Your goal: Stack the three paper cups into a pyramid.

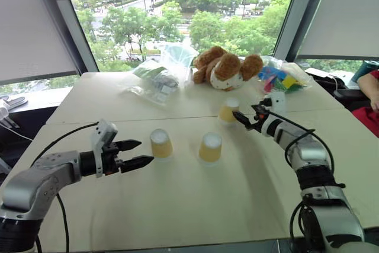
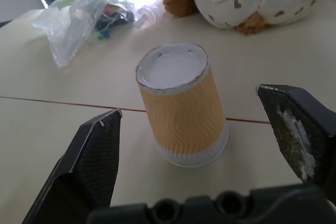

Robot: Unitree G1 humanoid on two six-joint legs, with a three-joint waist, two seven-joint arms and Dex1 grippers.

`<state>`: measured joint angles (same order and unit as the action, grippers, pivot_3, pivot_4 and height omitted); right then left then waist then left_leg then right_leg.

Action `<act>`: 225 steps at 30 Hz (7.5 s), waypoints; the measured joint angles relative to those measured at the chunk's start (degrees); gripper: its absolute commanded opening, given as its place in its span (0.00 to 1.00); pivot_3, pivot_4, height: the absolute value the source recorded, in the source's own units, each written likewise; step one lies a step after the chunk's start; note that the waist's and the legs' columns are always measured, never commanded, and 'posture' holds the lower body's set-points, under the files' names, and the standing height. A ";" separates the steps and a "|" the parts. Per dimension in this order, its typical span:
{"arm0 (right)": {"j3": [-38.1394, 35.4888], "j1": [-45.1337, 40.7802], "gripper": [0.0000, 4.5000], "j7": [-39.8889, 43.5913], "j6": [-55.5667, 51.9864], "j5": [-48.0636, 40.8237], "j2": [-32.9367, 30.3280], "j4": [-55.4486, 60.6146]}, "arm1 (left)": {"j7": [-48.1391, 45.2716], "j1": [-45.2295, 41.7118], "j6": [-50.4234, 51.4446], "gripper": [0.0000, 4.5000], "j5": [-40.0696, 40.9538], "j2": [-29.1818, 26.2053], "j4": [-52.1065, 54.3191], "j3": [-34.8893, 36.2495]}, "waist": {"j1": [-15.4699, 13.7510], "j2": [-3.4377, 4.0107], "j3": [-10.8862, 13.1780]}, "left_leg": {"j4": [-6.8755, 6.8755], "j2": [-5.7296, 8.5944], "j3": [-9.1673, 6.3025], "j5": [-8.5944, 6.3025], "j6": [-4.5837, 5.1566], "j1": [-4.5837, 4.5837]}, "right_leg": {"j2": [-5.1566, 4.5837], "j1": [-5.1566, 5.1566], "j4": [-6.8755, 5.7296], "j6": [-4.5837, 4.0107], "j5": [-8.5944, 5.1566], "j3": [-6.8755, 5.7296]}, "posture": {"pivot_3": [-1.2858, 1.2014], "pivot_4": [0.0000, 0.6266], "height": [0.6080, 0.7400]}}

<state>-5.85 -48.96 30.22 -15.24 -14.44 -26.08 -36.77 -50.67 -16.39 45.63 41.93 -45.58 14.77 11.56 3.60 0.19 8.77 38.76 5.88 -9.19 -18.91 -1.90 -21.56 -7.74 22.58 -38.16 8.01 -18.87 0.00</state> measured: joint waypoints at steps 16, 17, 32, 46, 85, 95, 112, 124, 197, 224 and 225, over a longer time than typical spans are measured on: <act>0.31 -16.96 0.99 2.44 15.85 7.03 5.38 -31.12 | 3.73 4.42 0.34 1.00 0.37 0.03 3.51 2.24 | 0.54 0.01 0.00 | 0.07 -0.02 -0.05 0.00 0.00 0.02 | 0.03 0.00 0.01 0.00 0.00 0.00 | 0.52 0.24 1.00; 0.31 -17.18 0.99 2.09 16.12 7.42 5.41 -31.71 | 4.02 4.52 0.34 1.00 0.39 0.03 3.58 2.48 | 0.52 0.01 0.00 | 0.08 -0.02 -0.07 0.00 0.00 0.02 | 0.03 0.00 0.00 0.00 0.00 0.00 | 0.52 0.24 1.00; -1.29 -17.86 0.47 0.08 18.35 9.61 6.39 -35.08 | 5.71 5.08 0.04 1.00 0.59 0.83 3.86 2.98 | 0.61 0.01 0.00 | 0.09 -0.02 -0.05 0.00 0.00 0.02 | 0.03 0.00 0.00 0.00 0.00 0.00 | 0.52 0.24 1.00; -1.48 16.42 0.47 4.20 -14.13 3.30 -1.91 30.06 | 2.14 4.02 -0.43 1.00 -0.22 0.94 4.18 -0.62 | 0.23 0.04 0.00 | 0.04 0.11 -0.28 0.00 0.00 -0.27 | 0.01 0.13 -0.04 0.00 0.00 0.03 | 0.52 0.24 1.00; -0.02 35.11 0.99 -4.54 -31.87 -5.08 -0.21 60.32 | -1.69 0.34 -3.82 1.00 -5.16 2.83 -2.38 -4.01 | -1.19 0.04 -0.01 | 0.12 0.22 -0.30 0.00 0.00 -0.19 | 0.01 0.19 -0.05 0.00 0.00 0.23 | 0.52 0.24 1.00; -12.50 39.47 0.99 4.38 -37.99 -17.33 -12.30 69.74 | 0.06 -1.71 -13.28 1.00 -11.51 5.68 -10.87 -4.12 | -2.05 0.03 -0.01 | 0.15 0.25 -0.30 -0.02 0.02 -0.20 | 0.00 0.14 -0.01 0.00 0.00 0.22 | 0.52 0.24 1.00; -19.34 35.23 0.99 4.00 -50.68 -42.14 -22.11 77.32 | -5.53 -16.72 -28.13 1.00 -21.07 14.63 -29.82 -12.61 | -2.85 -0.06 -0.01 | 0.26 0.24 -0.25 -0.06 0.10 -0.09 | -0.02 -0.06 0.01 0.01 0.01 0.17 | 0.52 0.24 1.00; -16.54 35.01 1.00 -2.45 -49.22 -47.18 -22.03 78.17 | -8.11 -23.21 -34.34 0.81 -24.36 19.88 -40.34 -13.12 | -2.84 -0.08 -0.01 | 0.30 0.24 -0.28 -0.06 0.11 -0.12 | -0.01 -0.06 -0.03 0.02 0.01 0.13 | 0.52 0.24 1.00; -37.14 62.39 1.00 -7.94 -38.89 -52.05 -26.62 81.53 | -28.50 -64.39 -50.44 0.99 -37.01 44.60 -86.65 -12.46 | -2.90 -0.32 0.07 | 0.99 0.31 -0.19 -0.16 0.29 -0.72 | 0.05 0.10 -0.40 0.11 0.06 -0.17 | 0.52 0.24 1.00; -35.57 65.83 1.00 -6.95 -33.33 -43.83 -24.08 75.59 | -23.90 -46.94 -33.92 0.99 -30.04 15.90 -67.30 -1.78 | -2.26 -0.11 -0.06 | 1.10 0.32 -0.34 -0.27 0.48 -0.44 | 0.03 0.26 -1.05 0.11 0.06 -0.02 | 0.52 0.24 1.00; -35.57 66.93 1.00 -5.25 -31.99 -41.89 -23.64 74.20 | -22.48 -38.64 -31.44 0.99 -30.18 13.82 -61.21 -1.89 | -2.17 -0.11 -0.05 | 1.08 0.33 -0.37 -0.28 0.48 -0.46 | 0.02 0.28 -1.03 0.11 0.06 0.01 | 0.52 0.24 1.00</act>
<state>-41.42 17.96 24.96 -47.23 -56.33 -49.72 37.43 -73.14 -55.03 14.19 11.75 -31.76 -46.44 9.66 1.43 0.08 8.71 39.84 6.21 -9.55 -19.19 -1.42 -22.01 -7.72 22.87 -39.19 8.12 -18.82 0.01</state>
